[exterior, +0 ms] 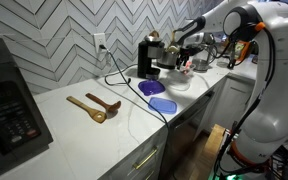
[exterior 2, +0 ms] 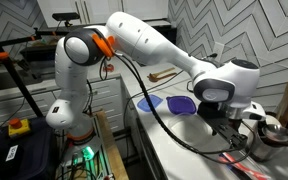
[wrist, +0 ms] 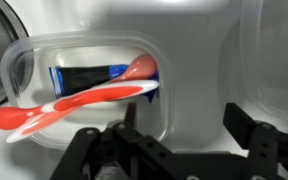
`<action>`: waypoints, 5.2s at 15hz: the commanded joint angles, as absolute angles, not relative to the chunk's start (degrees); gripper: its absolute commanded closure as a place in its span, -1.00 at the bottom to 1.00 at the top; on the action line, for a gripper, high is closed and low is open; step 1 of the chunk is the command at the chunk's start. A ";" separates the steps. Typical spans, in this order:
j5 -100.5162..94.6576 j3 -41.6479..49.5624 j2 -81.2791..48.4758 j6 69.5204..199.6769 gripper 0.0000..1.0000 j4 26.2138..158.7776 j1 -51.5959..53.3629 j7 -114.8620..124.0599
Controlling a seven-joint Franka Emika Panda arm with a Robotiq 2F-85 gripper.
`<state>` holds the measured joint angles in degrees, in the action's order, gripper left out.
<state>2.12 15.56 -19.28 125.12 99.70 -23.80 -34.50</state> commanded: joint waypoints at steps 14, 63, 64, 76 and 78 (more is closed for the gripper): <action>3.00 13.23 -22.06 123.06 0.94 95.25 -27.12 -37.58; -14.40 9.48 6.82 127.13 0.28 129.64 -10.22 -12.92; -13.69 9.58 7.25 126.46 0.24 129.52 -10.17 -13.57; -15.00 13.34 7.83 125.73 -1.00 127.87 -15.09 -1.16; -13.28 13.86 6.91 125.85 -1.00 127.67 -15.40 1.25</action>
<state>-14.85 13.20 8.21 125.75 127.56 -14.93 -2.93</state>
